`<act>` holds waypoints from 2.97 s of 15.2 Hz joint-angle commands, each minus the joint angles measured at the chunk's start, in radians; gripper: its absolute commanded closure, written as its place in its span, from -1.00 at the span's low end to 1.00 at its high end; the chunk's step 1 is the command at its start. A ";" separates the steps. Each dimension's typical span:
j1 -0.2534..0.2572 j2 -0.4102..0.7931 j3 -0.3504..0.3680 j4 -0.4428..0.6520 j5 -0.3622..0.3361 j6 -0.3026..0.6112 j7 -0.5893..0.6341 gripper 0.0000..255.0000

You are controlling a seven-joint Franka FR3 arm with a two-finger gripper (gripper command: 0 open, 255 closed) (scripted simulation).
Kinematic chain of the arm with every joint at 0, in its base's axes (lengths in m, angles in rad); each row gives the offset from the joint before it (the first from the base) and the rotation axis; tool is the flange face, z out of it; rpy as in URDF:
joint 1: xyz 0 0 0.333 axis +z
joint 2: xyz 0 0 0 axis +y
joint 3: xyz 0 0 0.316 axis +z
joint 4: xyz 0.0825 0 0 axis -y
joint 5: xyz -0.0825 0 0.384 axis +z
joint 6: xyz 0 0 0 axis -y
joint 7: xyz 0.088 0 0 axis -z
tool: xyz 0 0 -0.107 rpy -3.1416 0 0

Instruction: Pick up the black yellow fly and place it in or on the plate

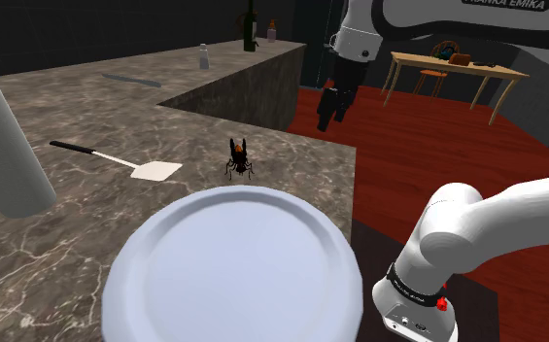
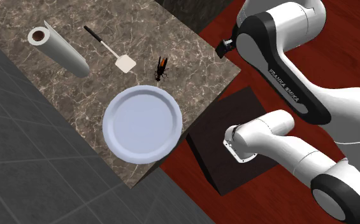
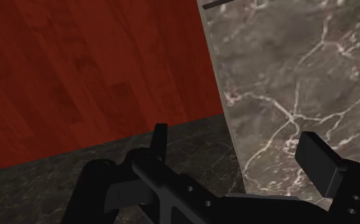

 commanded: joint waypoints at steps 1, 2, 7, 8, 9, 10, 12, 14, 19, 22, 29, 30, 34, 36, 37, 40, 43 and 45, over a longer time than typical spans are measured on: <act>0.000 0.000 0.000 0.000 0.000 0.000 0.000 -1.00; 0.007 0.015 0.023 0.013 0.012 -0.004 0.025 -1.00; 0.035 0.108 0.137 0.098 0.064 -0.023 0.152 -1.00; 0.039 0.130 0.159 0.118 0.072 -0.026 0.177 -1.00; 0.044 0.153 0.181 0.140 0.079 -0.030 0.202 -1.00; 0.047 0.177 0.202 0.163 0.086 -0.033 0.228 -1.00; 0.054 0.228 0.246 0.211 0.097 -0.041 0.279 -1.00; 0.059 0.283 0.288 0.265 0.104 -0.050 0.331 -1.00; 0.069 0.440 0.396 0.420 0.100 -0.076 0.468 -1.00; 0.078 0.549 0.461 0.529 0.078 -0.097 0.557 -1.00; 0.083 0.525 0.460 0.412 0.089 -0.003 0.548 -1.00; 0.084 0.524 0.460 0.403 0.090 0.005 0.547 -1.00; 0.084 0.524 0.460 0.403 0.090 0.005 0.547 -1.00; 0.084 0.524 0.460 0.403 0.090 0.005 0.547 -1.00; 0.084 0.524 0.460 0.403 0.090 0.005 0.547 -1.00; 0.084 0.524 0.460 0.403 0.090 0.005 0.547 1.00; 0.084 0.524 0.460 0.404 0.089 0.005 0.547 1.00; 0.084 0.524 0.460 0.404 0.090 0.005 0.547 1.00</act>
